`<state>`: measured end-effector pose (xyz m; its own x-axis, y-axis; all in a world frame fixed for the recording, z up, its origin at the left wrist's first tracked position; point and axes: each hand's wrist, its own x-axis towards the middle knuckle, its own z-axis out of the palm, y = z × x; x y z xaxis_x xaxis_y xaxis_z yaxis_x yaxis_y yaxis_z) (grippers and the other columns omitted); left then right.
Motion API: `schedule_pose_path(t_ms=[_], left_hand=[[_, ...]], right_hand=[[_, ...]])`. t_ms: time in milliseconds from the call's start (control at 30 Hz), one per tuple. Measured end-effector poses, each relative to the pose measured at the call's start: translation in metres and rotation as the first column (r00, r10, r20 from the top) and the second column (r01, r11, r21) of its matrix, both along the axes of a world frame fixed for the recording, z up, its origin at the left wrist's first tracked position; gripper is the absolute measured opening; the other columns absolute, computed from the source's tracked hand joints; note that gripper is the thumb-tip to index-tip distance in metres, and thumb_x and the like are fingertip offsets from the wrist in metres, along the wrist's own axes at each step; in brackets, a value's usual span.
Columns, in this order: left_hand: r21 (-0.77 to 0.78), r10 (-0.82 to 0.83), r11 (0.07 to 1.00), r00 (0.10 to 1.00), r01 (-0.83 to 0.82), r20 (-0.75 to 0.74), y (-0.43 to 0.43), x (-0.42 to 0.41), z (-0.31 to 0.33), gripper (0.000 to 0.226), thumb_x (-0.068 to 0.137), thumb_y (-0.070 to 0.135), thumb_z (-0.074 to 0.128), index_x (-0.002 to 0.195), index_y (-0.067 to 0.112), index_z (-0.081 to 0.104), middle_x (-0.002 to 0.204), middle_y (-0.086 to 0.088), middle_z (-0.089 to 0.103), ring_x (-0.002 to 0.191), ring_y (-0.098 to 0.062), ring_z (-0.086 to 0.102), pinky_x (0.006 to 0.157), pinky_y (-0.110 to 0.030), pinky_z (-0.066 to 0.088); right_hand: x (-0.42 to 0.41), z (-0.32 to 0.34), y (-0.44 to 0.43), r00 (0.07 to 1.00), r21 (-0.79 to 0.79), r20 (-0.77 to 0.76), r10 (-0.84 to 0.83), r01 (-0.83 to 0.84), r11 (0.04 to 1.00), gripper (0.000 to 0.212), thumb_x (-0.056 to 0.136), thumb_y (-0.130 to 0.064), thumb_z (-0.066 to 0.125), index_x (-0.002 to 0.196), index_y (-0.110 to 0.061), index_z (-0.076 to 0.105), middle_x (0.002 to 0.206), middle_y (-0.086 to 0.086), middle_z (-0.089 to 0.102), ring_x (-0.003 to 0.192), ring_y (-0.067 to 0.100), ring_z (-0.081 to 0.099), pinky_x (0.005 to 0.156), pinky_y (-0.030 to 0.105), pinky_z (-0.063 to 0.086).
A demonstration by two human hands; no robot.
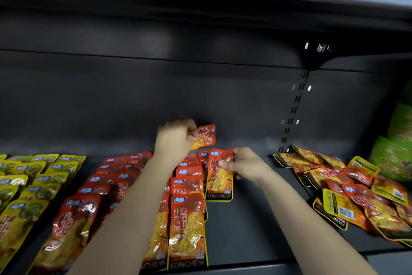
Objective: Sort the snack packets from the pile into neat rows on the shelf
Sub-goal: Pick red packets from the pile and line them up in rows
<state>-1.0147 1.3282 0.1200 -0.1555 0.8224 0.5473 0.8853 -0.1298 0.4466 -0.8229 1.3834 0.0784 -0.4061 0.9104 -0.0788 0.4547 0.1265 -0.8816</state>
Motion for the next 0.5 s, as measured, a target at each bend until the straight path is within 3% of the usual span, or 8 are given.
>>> schedule_pose_path(t_ms=[300, 433, 500], left_hand=[[-0.018, 0.000, 1.000, 1.000, 0.000, 0.019, -0.002, -0.002, -0.019, 0.023, 0.083, 0.003, 0.065, 0.073, 0.023, 0.063, 0.082, 0.016, 0.057, 0.080, -0.013, 0.062, 0.089, -0.043, 0.049], [0.001, -0.011, 1.000, 0.999, 0.011, 0.050, -0.004, -0.002, -0.023, 0.025, 0.082, 0.003, 0.067, 0.071, 0.024, 0.061, 0.081, 0.013, 0.061, 0.079, -0.011, 0.061, 0.087, -0.044, 0.049], [0.013, -0.015, 1.000, 0.997, 0.014, 0.073, -0.004, -0.002, -0.025, 0.024, 0.081, 0.002, 0.069, 0.070, 0.023, 0.062, 0.081, 0.013, 0.062, 0.079, -0.010, 0.061, 0.086, -0.043, 0.050]], right_hand=[[-0.013, -0.024, 0.001, 0.998, -0.016, -0.007, -0.062, 0.062, 0.998, 0.023, 0.078, -0.021, 0.079, 0.085, -0.007, 0.062, 0.069, -0.001, 0.064, 0.054, 0.011, 0.055, 0.042, 0.019, 0.039], [-0.013, -0.029, 0.005, 0.996, 0.008, 0.021, -0.089, 0.089, 0.996, 0.029, 0.071, -0.024, 0.085, 0.081, -0.009, 0.061, 0.070, -0.005, 0.066, 0.061, 0.007, 0.060, 0.058, 0.025, 0.048], [-0.013, -0.029, 0.005, 0.993, 0.031, 0.055, -0.103, 0.101, 0.994, 0.033, 0.069, -0.026, 0.086, 0.077, -0.013, 0.057, 0.070, -0.007, 0.063, 0.065, 0.008, 0.059, 0.060, 0.025, 0.045]])
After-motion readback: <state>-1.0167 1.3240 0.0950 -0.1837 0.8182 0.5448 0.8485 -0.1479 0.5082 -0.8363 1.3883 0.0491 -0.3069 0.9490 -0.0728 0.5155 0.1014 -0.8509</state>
